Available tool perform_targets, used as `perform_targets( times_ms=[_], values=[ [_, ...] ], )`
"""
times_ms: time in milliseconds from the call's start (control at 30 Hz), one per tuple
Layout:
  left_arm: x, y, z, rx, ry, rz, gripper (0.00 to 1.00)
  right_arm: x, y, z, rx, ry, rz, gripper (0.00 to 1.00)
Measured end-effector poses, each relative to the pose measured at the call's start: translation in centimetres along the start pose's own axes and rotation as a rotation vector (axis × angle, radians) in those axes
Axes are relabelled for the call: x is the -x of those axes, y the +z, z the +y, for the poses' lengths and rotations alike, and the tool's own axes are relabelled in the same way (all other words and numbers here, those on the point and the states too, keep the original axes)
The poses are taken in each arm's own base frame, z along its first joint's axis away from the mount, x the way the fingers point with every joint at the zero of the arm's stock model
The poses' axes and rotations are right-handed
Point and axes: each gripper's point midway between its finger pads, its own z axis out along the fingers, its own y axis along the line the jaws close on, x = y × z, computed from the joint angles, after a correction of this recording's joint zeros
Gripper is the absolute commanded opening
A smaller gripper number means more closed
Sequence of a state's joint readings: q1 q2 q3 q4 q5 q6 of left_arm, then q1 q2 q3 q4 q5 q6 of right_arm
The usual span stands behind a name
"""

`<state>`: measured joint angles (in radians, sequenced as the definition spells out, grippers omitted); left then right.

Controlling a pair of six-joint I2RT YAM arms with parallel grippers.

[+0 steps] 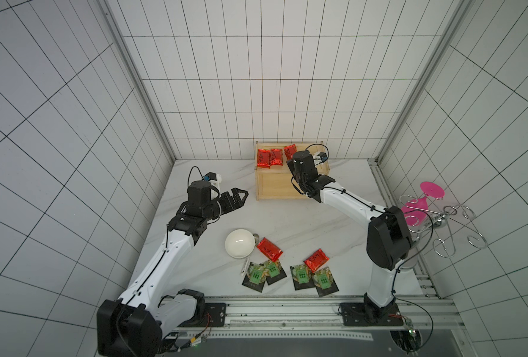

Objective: Place the tea bags on the shelf by color
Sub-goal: Place the tea bag on the shelf.

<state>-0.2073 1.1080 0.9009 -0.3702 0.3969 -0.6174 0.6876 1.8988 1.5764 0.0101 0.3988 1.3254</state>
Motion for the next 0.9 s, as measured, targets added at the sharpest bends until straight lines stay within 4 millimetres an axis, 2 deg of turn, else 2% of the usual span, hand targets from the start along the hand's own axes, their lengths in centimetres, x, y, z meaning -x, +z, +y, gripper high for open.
perform_targets(
  times_ms=[200, 600, 700, 900],
  values=[
    [0.0, 0.0, -0.1, -0.008, -0.001, 0.001, 0.98, -0.7, 0.3, 0.5, 0.015, 0.01, 0.03, 0.19],
    [0.1, 0.0, -0.1, -0.017, -0.004, -0.001, 0.98, -2.3, -0.3, 1.4, 0.048, -0.019, 0.122, 0.3],
    [0.2, 0.0, 0.0, -0.015, -0.006, -0.001, 0.98, -2.0, -1.6, 2.6, 0.081, -0.039, 0.148, 0.35],
    [0.3, -0.1, 0.3, -0.005, -0.009, -0.006, 0.98, -0.4, -6.2, 6.7, 0.223, -0.09, 0.241, 0.35]
  ],
)
